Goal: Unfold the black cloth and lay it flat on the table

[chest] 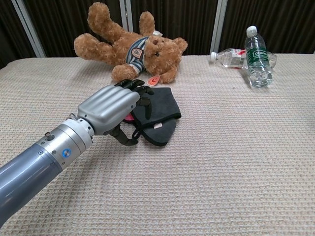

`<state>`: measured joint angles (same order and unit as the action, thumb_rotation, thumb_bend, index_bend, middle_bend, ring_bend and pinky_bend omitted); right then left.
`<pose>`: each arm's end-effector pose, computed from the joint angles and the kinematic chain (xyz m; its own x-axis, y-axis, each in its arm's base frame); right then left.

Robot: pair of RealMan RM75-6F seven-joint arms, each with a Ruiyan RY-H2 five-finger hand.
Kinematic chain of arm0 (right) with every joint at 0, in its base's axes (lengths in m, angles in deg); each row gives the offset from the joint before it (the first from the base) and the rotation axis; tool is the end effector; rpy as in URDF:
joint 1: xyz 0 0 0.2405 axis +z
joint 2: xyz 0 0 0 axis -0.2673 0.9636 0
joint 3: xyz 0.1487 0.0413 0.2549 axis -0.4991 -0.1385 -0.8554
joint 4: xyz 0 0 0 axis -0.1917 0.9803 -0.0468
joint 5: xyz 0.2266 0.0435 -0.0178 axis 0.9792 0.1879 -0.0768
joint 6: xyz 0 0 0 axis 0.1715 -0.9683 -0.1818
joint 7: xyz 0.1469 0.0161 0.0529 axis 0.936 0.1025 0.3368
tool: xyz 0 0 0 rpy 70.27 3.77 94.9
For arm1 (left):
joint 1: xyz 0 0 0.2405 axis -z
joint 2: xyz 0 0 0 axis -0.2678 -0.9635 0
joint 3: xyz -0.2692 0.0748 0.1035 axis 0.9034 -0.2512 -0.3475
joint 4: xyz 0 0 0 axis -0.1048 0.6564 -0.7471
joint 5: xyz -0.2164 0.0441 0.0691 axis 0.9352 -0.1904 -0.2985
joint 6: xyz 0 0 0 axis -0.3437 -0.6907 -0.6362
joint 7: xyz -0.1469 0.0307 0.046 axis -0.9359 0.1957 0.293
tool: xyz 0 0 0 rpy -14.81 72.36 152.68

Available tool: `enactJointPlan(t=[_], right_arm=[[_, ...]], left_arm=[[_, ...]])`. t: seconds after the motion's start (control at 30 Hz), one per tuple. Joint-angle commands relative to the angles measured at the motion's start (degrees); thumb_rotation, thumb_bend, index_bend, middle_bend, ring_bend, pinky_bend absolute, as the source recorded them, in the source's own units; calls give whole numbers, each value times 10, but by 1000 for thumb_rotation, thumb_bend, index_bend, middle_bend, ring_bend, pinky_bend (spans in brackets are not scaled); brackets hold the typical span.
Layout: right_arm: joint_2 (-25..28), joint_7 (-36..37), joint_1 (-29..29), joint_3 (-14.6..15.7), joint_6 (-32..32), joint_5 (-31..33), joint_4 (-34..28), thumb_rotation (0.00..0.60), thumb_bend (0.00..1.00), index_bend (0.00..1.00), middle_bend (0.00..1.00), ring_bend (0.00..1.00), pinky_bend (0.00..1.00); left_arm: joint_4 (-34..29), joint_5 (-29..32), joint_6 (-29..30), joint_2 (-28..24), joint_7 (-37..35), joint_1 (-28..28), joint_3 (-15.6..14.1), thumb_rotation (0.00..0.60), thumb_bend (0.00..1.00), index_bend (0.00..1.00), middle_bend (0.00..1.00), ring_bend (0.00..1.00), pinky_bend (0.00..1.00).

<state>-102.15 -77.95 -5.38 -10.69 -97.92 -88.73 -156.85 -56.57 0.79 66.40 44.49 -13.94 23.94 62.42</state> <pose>-0.3507 -0.2369 0.0960 0.2759 -0.1506 0.9493 -0.9553 0.0658 0.2881 -0.1271 0.3430 -0.1478 0.4977 -0.0359 0.8666 0.7195 -0.5408 -0.4357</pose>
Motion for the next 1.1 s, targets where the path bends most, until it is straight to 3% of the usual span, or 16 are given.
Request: enactJointPlan(t=[0.03, 0.67, 1.1], right_arm=[[0, 1, 0, 0, -1, 0, -1, 600, 220, 0, 0, 0, 0], [0, 3, 0, -1, -2, 3, -2, 600, 221, 0, 0, 0, 0], [1, 3, 0, 0, -3, 3, -4, 600, 220, 0, 0, 0, 0]], left_arm=[[9, 0, 3, 3, -3, -2, -3, 600, 231, 423, 109, 0, 0], [46, 4, 4, 24, -13, 2, -9, 600, 240, 429, 102, 0, 0], [62, 2, 21, 35, -26, 1, -7, 600, 369, 478, 107, 0, 0]])
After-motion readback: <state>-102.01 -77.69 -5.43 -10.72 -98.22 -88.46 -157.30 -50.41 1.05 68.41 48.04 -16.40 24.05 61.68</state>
